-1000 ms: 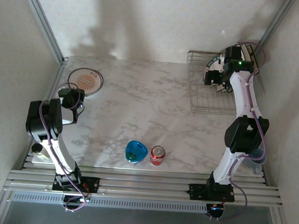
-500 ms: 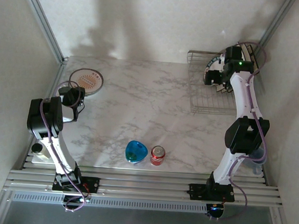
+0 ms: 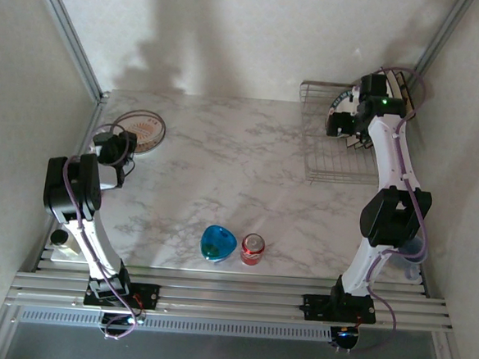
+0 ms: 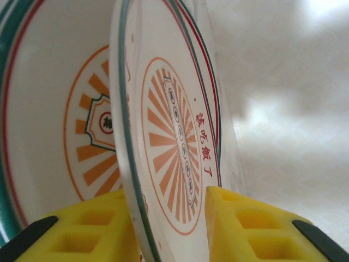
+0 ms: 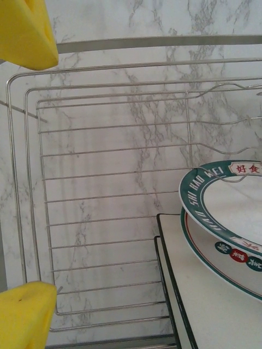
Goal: Unload the plates from the dish rack
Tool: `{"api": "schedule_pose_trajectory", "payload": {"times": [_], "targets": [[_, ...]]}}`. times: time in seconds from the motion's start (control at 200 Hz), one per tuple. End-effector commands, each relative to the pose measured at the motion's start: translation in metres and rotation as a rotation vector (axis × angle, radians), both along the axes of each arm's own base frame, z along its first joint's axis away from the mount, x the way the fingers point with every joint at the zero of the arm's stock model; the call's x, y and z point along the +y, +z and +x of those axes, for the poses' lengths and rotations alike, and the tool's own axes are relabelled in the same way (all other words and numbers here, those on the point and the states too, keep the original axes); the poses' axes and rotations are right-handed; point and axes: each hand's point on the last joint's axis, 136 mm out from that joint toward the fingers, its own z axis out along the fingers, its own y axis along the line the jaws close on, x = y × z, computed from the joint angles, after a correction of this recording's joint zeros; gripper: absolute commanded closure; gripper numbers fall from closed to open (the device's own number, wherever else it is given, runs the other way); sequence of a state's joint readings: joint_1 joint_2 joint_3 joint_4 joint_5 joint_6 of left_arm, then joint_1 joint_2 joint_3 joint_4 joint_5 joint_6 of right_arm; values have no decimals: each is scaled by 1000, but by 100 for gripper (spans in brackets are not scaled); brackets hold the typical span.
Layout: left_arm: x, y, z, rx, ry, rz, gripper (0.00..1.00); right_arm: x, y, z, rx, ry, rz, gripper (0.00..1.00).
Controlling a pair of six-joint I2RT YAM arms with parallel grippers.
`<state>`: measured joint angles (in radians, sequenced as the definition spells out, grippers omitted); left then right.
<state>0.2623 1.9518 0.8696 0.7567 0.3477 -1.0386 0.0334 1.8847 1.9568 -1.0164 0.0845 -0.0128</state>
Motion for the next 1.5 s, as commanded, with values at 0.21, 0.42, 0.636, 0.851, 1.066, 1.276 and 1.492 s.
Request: {"api": "schedule_pose_trajectory", "payload": {"times": [0.21, 0.42, 0.636, 0.851, 1.066, 1.276, 1.492], "targets": [[-2, 5, 1, 91, -60, 150, 51, 6, 18, -4, -47, 24, 7, 1], [-1, 4, -5, 185, -74, 291, 39, 7, 20, -5, -53, 25, 13, 1], [-3, 1, -10, 279, -120, 425, 30, 8, 18, -6, -53, 28, 18, 1], [-6, 6, -5, 365, -172, 566, 26, 10, 18, -6, -55, 33, 23, 1], [-4, 23, -2, 373, -174, 617, 26, 12, 16, -7, -53, 36, 23, 1], [-2, 31, -3, 435, -195, 711, 23, 12, 18, -6, -63, 39, 25, 1], [-3, 25, -9, 493, -216, 761, 23, 13, 19, -5, -67, 41, 28, 1]]}}
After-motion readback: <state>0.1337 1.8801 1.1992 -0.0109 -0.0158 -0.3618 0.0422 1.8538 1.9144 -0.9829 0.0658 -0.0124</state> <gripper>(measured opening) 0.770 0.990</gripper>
